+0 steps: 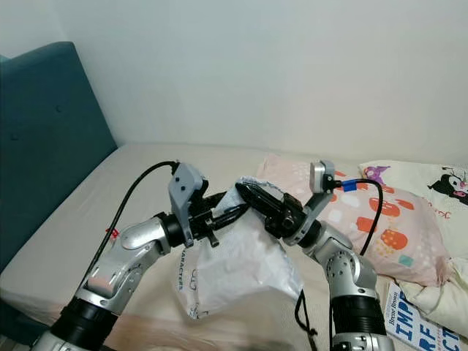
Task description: Clean up the room
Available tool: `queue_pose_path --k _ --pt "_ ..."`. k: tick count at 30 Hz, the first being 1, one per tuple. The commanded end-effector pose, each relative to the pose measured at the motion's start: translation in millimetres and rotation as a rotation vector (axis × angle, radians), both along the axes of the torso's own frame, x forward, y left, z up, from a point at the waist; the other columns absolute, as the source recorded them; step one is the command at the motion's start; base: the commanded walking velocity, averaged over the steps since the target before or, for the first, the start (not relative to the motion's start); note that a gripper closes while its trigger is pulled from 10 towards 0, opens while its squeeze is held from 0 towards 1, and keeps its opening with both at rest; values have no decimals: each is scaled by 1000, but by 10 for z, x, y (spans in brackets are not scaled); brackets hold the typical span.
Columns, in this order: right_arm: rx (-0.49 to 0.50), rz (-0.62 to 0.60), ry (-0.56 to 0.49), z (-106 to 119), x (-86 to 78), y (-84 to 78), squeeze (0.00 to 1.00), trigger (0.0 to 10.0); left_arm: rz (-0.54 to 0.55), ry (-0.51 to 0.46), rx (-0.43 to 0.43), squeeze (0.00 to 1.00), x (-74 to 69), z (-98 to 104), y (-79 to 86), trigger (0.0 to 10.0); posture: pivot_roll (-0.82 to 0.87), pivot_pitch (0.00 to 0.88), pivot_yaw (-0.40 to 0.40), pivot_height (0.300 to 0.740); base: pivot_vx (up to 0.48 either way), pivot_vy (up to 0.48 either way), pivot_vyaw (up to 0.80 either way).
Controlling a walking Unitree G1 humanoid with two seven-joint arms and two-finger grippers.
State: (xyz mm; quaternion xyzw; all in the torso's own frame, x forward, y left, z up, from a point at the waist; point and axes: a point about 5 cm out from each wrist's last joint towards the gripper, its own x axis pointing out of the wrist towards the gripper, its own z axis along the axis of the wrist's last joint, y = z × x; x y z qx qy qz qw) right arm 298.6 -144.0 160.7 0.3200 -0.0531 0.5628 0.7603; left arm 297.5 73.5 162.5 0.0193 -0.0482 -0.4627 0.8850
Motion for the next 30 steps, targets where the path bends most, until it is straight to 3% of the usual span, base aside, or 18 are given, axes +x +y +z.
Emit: queue_pose_path --k 1,5,6,7,8,9,14,16,23,26,27,29,30 --pt "8 8 -19 39 -16 23 0 0 23 -1 53 0 25 -58 78 0 -34 0 -14 740 0 0 0" --pt "3 -5 -21 42 -3 27 0 0 30 -6 66 0 36 -66 90 0 -34 0 -14 740 0 0 0" --pt "-21 -42 -10 23 34 33 0 7882 37 -7 73 0 44 -75 98 0 -35 0 -15 740 0 0 0" --pt "-34 -128 32 -27 125 19 0 10000 69 -11 95 0 73 -102 128 0 -34 0 -15 740 0 0 0" --pt "-34 -128 32 -27 125 19 0 10000 69 -11 95 0 73 -102 128 0 -34 0 -15 740 0 0 0" --pt "-30 -189 63 -64 187 -6 1000 10000 158 -25 133 0 152 -130 197 0 -33 0 -15 740 0 0 0" --pt "-19 -234 92 -97 229 -33 1000 10000 238 -46 170 0 216 -157 274 0 -32 0 -15 740 0 0 0" --pt "-4 -283 119 -125 259 -63 1000 10000 386 -46 177 0 319 -167 445 0 -33 0 -10 740 0 0 0" --pt "11 -366 148 -147 293 -148 1000 10000 606 -35 185 0 431 -154 773 0 -34 0 -8 740 0 0 0" --pt "-23 -519 234 -250 388 -290 1000 10000 827 -27 156 0 491 -75 1182 0 -36 0 -7 740 0 0 0" --pt "-23 -519 234 -250 388 -290 1000 10000 827 -27 156 0 491 -75 1182 0 -36 0 -7 740 0 0 0" --pt "-64 -565 271 -322 422 -313 1000 10000 906 -40 103 0 500 10 1338 0 -33 0 -8 740 0 0 0" --pt "-89 -593 287 -364 436 -323 0 10000 908 -63 16 0 502 114 1385 0 -23 0 -14 740 0 0 0"
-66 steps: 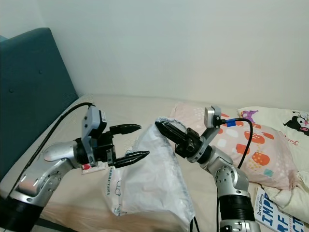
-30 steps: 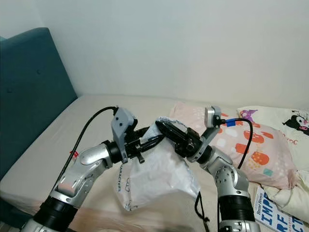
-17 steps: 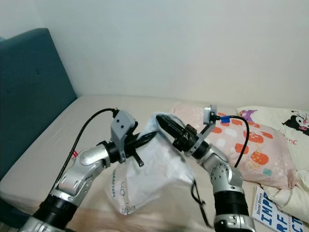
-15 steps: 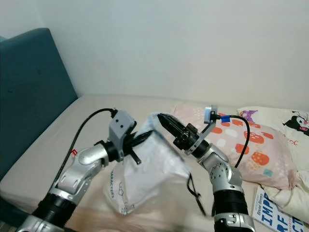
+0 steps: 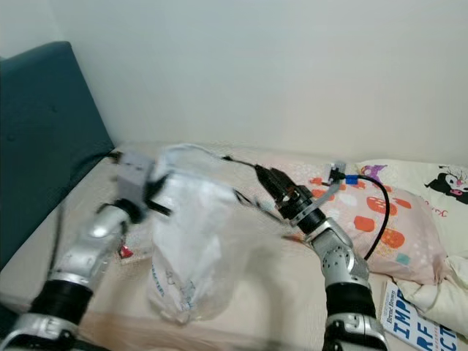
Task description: Clean up the room
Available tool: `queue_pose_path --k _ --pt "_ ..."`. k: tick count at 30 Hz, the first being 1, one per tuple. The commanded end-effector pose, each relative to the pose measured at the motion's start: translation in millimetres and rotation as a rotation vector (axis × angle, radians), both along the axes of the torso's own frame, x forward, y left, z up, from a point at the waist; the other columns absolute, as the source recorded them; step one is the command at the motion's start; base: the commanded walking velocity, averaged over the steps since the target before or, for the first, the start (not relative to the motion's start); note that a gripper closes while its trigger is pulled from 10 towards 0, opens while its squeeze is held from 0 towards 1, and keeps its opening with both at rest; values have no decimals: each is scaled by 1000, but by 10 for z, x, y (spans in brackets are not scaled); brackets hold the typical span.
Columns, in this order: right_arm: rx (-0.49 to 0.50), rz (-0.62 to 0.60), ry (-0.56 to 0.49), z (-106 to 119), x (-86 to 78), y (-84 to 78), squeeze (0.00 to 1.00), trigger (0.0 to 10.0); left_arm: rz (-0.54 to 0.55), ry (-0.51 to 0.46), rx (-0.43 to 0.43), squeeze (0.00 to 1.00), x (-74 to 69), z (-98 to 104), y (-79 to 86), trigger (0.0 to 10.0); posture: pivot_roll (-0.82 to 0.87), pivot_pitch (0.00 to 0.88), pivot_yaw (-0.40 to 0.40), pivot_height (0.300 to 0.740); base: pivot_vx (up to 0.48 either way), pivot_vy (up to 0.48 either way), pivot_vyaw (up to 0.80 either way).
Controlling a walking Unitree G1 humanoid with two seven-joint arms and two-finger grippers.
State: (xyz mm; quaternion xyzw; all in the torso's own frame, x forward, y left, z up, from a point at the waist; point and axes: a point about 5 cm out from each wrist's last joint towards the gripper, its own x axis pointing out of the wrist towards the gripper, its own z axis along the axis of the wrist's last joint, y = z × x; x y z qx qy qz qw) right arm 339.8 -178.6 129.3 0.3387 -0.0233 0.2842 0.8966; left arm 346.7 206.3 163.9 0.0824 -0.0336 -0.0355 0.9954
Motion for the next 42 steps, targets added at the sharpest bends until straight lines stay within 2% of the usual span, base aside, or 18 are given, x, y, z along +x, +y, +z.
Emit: queue_pose_path --k 1,3,4,5,7,8,10,11,13,15,16,20,21,22,24,25,33,42 --pt "-39 -48 46 -98 31 17 0 10000 -52 -131 -157 0 -5 267 39 0 -17 0 -19 740 0 0 438" --pt "-62 -70 74 -163 35 31 0 10000 -172 -258 -302 0 -57 527 -20 0 -14 0 -20 740 0 0 619" --pt "-69 -74 85 -184 36 44 0 10000 -211 -294 -339 0 -77 609 -51 0 -14 0 -20 740 0 0 800" --pt "-69 -74 85 -184 36 44 0 10000 -211 -294 -339 0 -77 609 -51 0 -14 0 -20 740 0 0 800" --pt "-63 -69 99 -210 39 94 0 10000 -294 -374 -482 0 -128 803 -102 0 -12 0 -20 740 0 0 800" --pt "-85 -60 105 -229 38 134 0 10000 -320 -398 -519 0 -144 862 -120 0 -12 0 -20 740 0 0 800" --pt "-117 -54 111 -254 43 176 0 10000 -334 -414 -543 0 -153 908 -135 0 -13 0 -19 740 0 0 800" --pt "-130 -43 120 -284 37 230 0 10000 -331 -383 -538 0 -143 833 -168 10000 -13 0 -18 740 0 0 800" --pt "-135 -38 126 -305 38 265 0 10000 -326 -357 -534 0 -133 773 -190 10000 -15 0 -16 740 0 0 800" --pt "-174 -2 140 -391 2 404 0 10000 -288 -240 -514 0 -157 442 -247 10000 -17 0 -14 740 0 0 800" --pt "-183 6 143 -413 -9 434 0 10000 -277 -214 -520 0 -172 364 -254 10000 -17 0 -14 740 0 0 800" --pt "-191 13 146 -435 -18 459 0 10000 -265 -191 -529 0 -190 293 -256 10000 -17 0 -14 740 0 0 800" --pt "-195 20 154 -470 -35 484 0 10000 -235 -123 -536 0 -221 148 -240 10000 -11 0 -17 740 0 0 800" --pt "-195 20 154 -470 -35 484 0 10000 -235 -123 -536 0 -221 148 -240 10000 -11 0 -17 740 0 0 800" --pt "-202 43 168 -535 -75 535 0 10000 -150 -5 -554 0 -327 -165 -141 10000 -2 0 -24 740 -480 0 800" --pt "-203 51 171 -551 -85 553 0 10000 -120 26 -557 0 -368 -254 -92 10000 -2 0 -24 740 -480 0 800" --pt "-208 72 163 -545 -77 605 0 10000 -72 55 -562 0 -405 -377 43 10000 5 0 -28 740 -480 0 800" --pt "-215 76 166 -581 -95 616 0 10000 -39 68 -549 0 -426 -457 66 10000 4 0 -25 740 -320 0 800"
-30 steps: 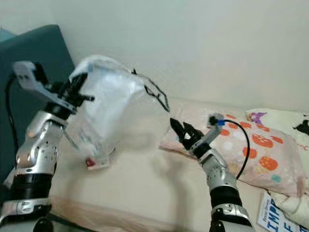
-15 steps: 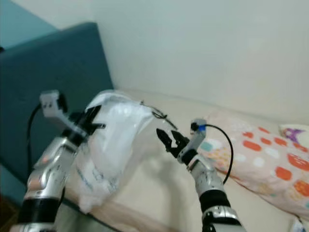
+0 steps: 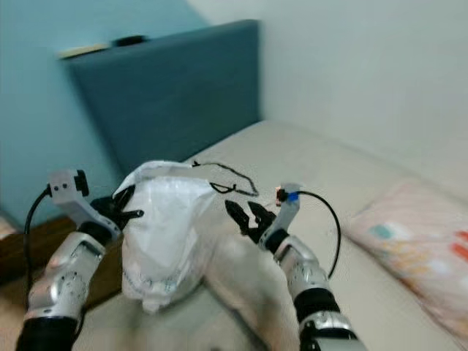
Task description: Clean up the room
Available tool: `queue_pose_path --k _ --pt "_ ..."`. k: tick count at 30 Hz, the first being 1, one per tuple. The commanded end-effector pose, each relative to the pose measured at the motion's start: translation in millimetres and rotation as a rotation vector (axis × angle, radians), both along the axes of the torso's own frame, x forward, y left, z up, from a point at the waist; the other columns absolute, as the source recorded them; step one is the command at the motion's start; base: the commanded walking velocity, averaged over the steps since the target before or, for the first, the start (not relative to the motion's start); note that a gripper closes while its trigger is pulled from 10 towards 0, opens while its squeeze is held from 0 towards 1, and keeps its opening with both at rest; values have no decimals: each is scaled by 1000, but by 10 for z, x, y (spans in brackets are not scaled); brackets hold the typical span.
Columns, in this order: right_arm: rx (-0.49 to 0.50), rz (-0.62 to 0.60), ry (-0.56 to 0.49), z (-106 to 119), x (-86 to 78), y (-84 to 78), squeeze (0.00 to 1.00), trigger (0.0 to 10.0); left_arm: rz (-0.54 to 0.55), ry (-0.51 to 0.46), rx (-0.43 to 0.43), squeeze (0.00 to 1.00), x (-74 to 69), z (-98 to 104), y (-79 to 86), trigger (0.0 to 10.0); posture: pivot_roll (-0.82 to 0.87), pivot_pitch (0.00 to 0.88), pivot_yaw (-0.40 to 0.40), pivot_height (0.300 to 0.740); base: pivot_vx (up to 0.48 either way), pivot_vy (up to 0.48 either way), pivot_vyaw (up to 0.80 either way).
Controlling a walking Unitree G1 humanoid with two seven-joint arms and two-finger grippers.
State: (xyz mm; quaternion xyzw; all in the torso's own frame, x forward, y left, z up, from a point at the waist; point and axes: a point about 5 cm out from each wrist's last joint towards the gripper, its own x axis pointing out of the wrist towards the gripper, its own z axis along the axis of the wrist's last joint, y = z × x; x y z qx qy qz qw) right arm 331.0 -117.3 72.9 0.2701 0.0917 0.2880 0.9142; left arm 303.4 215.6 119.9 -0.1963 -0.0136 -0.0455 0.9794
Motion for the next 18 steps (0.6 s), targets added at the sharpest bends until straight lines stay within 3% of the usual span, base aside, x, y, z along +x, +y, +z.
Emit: queue_pose_path --k 1,7,11,13,18 --pt "-15 6 4 -34 -19 4 0 10000 4 13 13 0 2 -45 -26 10000 4 0 -25 740 0 0 800" --pt "-34 11 15 -88 -47 12 0 10000 13 48 56 0 -4 -147 -70 10000 -1 0 -25 740 0 0 799" --pt "-42 3 11 -92 -47 7 0 10000 17 69 69 0 4 -188 -87 10000 -1 0 -25 740 266 0 794" --pt "-117 -28 60 -171 -44 -16 0 10000 16 78 76 0 15 -215 -108 10000 -2 0 -27 740 427 0 0" --pt "-155 -44 90 -233 -61 -40 0 10000 13 85 79 0 25 -241 -132 10000 0 0 -29 740 480 0 0"
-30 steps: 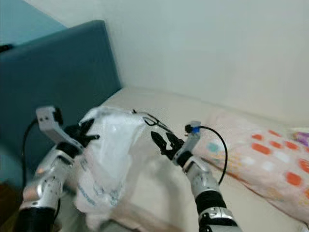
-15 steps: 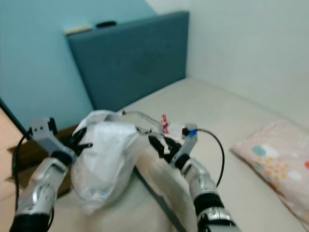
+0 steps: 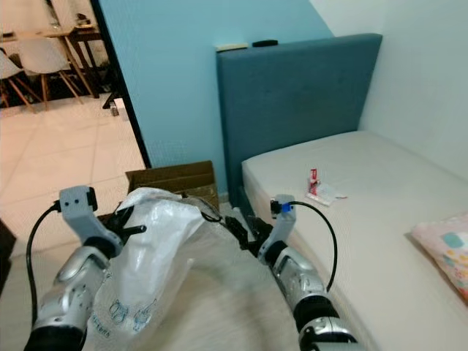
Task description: Clean up the room
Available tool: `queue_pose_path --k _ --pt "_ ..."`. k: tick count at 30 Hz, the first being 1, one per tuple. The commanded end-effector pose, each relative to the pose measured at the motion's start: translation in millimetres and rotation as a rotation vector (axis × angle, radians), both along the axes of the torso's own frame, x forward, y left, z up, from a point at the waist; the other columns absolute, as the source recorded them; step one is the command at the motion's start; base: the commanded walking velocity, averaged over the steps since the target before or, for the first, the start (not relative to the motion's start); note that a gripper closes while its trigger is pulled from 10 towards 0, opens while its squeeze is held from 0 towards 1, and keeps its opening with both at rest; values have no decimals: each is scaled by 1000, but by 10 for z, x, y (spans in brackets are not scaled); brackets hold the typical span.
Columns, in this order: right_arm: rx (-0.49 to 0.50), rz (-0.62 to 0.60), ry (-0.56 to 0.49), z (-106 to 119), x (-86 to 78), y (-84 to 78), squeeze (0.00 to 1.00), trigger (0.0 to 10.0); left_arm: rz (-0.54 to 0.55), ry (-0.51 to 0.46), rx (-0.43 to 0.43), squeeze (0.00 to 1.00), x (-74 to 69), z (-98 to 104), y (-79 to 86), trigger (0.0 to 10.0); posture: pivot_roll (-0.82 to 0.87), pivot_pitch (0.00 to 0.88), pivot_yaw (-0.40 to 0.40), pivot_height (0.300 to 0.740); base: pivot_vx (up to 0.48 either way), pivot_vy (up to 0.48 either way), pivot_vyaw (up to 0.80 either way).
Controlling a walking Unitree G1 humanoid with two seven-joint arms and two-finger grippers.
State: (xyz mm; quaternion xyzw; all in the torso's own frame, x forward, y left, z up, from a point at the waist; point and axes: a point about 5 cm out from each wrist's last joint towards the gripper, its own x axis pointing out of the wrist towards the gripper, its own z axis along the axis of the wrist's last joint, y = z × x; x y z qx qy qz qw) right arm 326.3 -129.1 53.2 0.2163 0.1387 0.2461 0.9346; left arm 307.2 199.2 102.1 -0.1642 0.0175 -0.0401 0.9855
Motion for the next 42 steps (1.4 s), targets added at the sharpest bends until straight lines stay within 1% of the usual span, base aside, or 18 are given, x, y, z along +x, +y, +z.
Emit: queue_pose_path --k 1,5,7,11,16,18,23,25,26,28,29,30,31,34,37,39,40,42 --pt "-17 7 25 -63 -31 71 0 10000 9 32 11 0 -13 -86 19 10000 0 0 -29 740 480 0 0" --pt "-28 -1 33 -104 -56 53 0 10000 3 41 12 0 -15 -125 2 10000 -2 0 -28 740 480 0 0" --pt "-85 -12 69 -208 -114 1 0 10000 -1 54 14 0 -23 -173 -17 10000 -3 0 -28 740 480 0 400" --pt "-135 -25 118 -332 -194 -60 0 10000 -12 58 12 0 -20 -190 -51 10000 0 0 -30 740 480 0 800" --pt "-178 -88 191 -479 -291 -165 0 10000 -27 49 9 0 -6 -176 -98 10000 0 0 -30 740 480 0 709" --pt "-196 -130 232 -550 -343 -223 0 10000 -34 38 7 0 9 -153 -120 10000 -2 0 -28 740 480 0 0" --pt "-213 -152 260 -596 -378 -255 0 10000 -45 24 4 0 26 -124 -139 10000 -3 0 -26 740 480 0 0" --pt "-231 -168 291 -647 -422 -288 0 10000 -84 -21 -17 0 62 -22 -202 10000 -6 0 -25 740 480 0 0" --pt "-231 -168 291 -647 -422 -288 0 10000 -84 -21 -17 0 62 -22 -202 10000 -6 0 -25 740 480 0 0" --pt "-234 -187 308 -675 -448 -318 0 10000 -176 -146 -84 0 118 283 -331 10000 -9 0 -24 740 480 0 0" --pt "-234 -187 308 -675 -448 -318 0 10000 -176 -146 -84 0 118 283 -331 10000 -9 0 -24 740 480 0 0" --pt "-234 -194 312 -681 -453 -327 0 10000 -213 -197 -106 0 128 406 -377 10000 -9 0 -24 740 480 0 0" --pt "-238 -201 317 -693 -463 -338 0 10000 -248 -289 -108 0 165 651 -408 10000 -10 0 -27 740 480 0 0" --pt "-245 -207 325 -710 -479 -345 0 10000 -248 -397 -96 0 227 970 -385 10000 -8 0 -28 740 480 0 0" --pt "-247 -209 328 -716 -484 -344 0 10000 -243 -423 -90 0 251 1056 -361 10000 -11 0 -27 740 480 0 0" --pt "-252 -216 336 -729 -493 -345 0 10000 -253 -480 -80 0 290 1230 -334 10000 -13 0 -26 740 480 0 0" --pt "-254 -219 339 -732 -495 -346 0 10000 -259 -494 -74 0 301 1271 -332 10000 -14 0 -26 740 480 0 0" --pt "-255 -221 341 -733 -495 -347 0 10000 -263 -499 -71 0 306 1287 -333 10000 -14 0 -26 740 480 0 0"
